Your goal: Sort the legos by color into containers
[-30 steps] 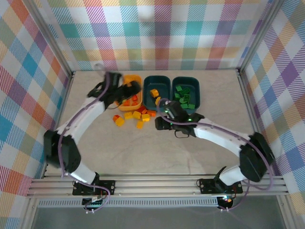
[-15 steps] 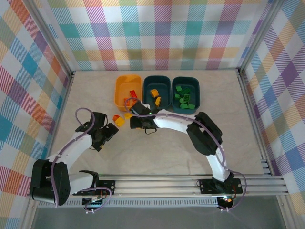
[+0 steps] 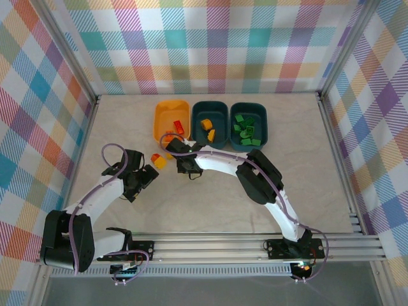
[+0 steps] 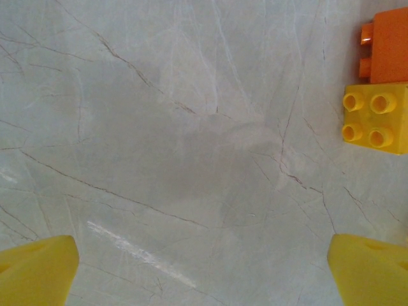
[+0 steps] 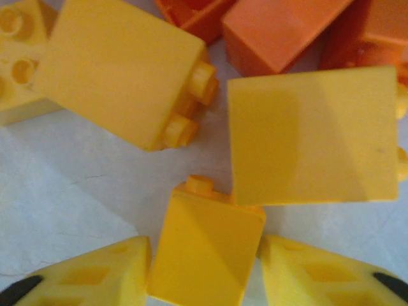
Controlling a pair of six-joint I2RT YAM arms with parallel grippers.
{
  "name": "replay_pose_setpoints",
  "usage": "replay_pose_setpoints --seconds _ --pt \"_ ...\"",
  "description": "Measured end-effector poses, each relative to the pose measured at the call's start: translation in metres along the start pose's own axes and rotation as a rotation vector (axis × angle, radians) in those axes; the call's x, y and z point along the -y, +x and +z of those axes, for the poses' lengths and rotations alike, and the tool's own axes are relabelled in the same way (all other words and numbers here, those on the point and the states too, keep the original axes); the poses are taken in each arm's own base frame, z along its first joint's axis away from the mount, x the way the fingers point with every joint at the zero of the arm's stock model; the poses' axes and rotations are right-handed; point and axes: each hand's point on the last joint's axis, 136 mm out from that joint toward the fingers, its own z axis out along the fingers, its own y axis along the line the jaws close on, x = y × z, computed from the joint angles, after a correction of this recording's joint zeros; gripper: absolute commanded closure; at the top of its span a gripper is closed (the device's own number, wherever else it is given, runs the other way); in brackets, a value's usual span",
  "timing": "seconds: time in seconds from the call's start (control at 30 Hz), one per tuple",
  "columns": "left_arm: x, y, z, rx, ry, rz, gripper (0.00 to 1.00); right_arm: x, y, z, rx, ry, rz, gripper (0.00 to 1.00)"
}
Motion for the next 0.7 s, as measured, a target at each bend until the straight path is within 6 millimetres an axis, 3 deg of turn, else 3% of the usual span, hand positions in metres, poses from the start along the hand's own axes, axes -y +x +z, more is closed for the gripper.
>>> replay_pose_setpoints --seconds 0.13,0.3,0.47,0.6,0.7 --pt "0.000 0.000 0.000 0.000 0.000 0.006 0.00 0.001 0.000 0.000 0.001 0.011 -0.026 0.67" --pt "0.000 0.001 0.000 -0.006 0.005 0.014 0.00 0.000 0.001 -0.002 0.028 0.011 -0.074 0.69" --pt "0.005 0.002 -0.001 -0.023 0.019 0.027 0.01 0.008 0.008 -0.024 0.047 0.006 -0.152 0.71" --pt "0.027 -0.006 -0.005 -0.038 0.056 0.057 0.05 0.001 -0.022 -0.067 0.138 -0.057 -0.176 0.71" --pt "0.054 -0.019 -0.008 -0.041 0.096 0.080 0.09 0.009 -0.062 -0.092 0.217 -0.097 -0.144 0.71"
